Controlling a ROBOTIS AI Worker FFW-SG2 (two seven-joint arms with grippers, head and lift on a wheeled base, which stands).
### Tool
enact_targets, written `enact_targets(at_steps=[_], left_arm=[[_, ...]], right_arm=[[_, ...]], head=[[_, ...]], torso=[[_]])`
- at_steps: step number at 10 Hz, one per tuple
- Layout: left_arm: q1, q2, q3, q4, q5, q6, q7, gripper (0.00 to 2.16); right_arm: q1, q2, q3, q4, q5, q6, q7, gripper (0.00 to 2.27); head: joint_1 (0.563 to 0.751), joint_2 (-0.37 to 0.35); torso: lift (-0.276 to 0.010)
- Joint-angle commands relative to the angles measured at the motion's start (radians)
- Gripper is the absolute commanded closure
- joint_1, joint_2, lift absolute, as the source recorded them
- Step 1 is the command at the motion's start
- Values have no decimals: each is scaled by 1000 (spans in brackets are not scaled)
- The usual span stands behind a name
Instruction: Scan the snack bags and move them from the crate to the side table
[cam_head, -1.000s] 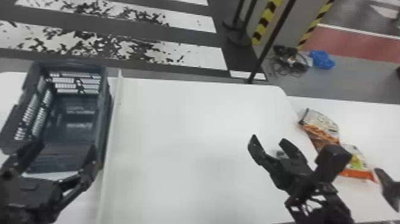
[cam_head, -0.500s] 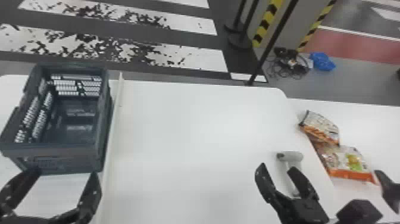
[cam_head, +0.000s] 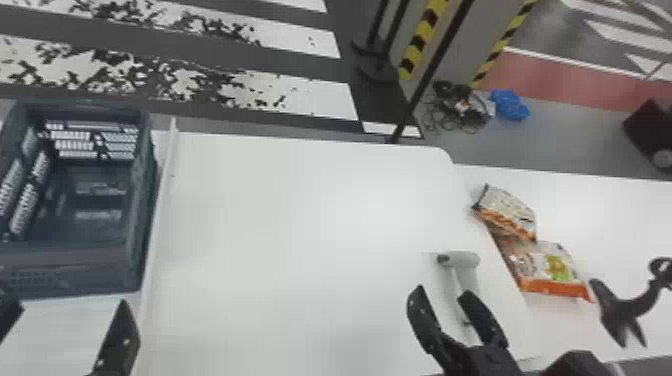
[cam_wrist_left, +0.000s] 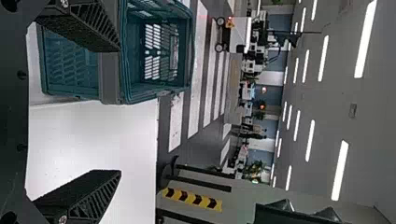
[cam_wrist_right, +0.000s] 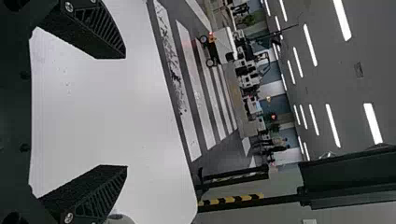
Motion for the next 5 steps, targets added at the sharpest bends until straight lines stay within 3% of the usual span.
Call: enact_targets(at_steps=[1,5], left_arm=[[0,-2,2,4,0,-9,1,60],[0,-5,3,9,0,-12,8,60]], right_arm=[[7,-2,12,6,0,-22,3,87],[8,-21,23,30,0,-90,1,87]], head=[[695,-315],[695,-306]], torso=[[-87],[-87]])
